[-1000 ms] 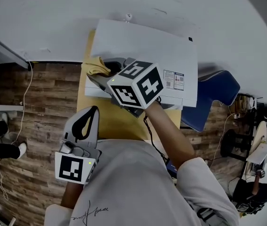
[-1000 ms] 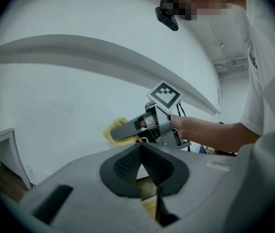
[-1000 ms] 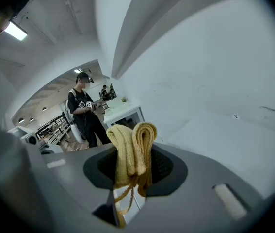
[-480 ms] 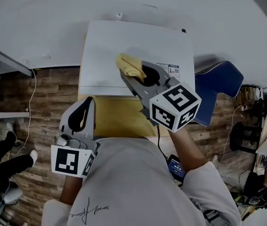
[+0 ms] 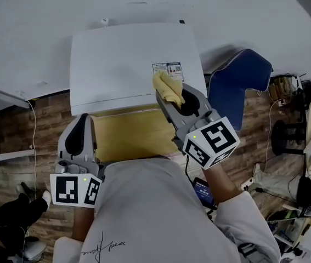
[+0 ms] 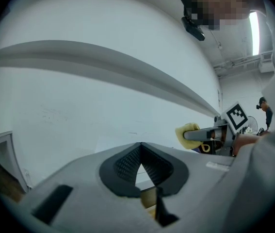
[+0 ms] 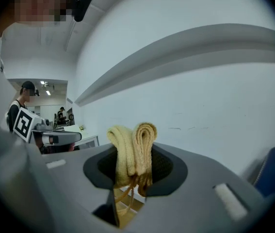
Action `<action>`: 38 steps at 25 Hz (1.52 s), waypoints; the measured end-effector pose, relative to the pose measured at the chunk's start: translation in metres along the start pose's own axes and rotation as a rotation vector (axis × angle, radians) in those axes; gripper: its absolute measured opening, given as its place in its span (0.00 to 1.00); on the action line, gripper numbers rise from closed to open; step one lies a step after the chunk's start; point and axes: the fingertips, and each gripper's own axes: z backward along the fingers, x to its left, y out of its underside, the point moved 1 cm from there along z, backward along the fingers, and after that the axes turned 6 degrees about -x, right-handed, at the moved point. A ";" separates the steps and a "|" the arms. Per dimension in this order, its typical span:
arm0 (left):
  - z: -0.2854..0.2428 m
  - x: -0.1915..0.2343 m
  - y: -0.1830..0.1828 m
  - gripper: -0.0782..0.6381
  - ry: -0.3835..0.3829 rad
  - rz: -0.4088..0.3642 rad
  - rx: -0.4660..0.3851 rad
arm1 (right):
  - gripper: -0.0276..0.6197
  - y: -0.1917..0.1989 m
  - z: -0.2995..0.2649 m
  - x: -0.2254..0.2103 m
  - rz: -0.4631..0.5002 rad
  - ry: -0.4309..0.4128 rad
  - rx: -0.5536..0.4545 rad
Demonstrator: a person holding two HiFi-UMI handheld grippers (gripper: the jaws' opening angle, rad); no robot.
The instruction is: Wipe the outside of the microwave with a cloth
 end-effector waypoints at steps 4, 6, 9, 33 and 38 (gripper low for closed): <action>-0.002 -0.012 0.006 0.10 0.005 0.004 0.013 | 0.23 0.005 0.029 -0.012 0.008 0.058 -0.001; -0.002 -0.020 0.011 0.10 0.006 -0.004 0.028 | 0.23 0.008 0.043 -0.017 -0.005 0.080 -0.005; -0.001 -0.030 0.016 0.10 0.005 -0.015 0.034 | 0.23 0.012 0.061 -0.023 0.000 0.100 -0.011; 0.022 -0.036 0.035 0.10 -0.067 -0.023 0.079 | 0.23 0.027 0.088 -0.018 0.006 0.054 0.018; 0.020 -0.038 0.034 0.10 -0.055 -0.026 0.073 | 0.23 0.031 0.085 -0.016 0.022 0.053 0.037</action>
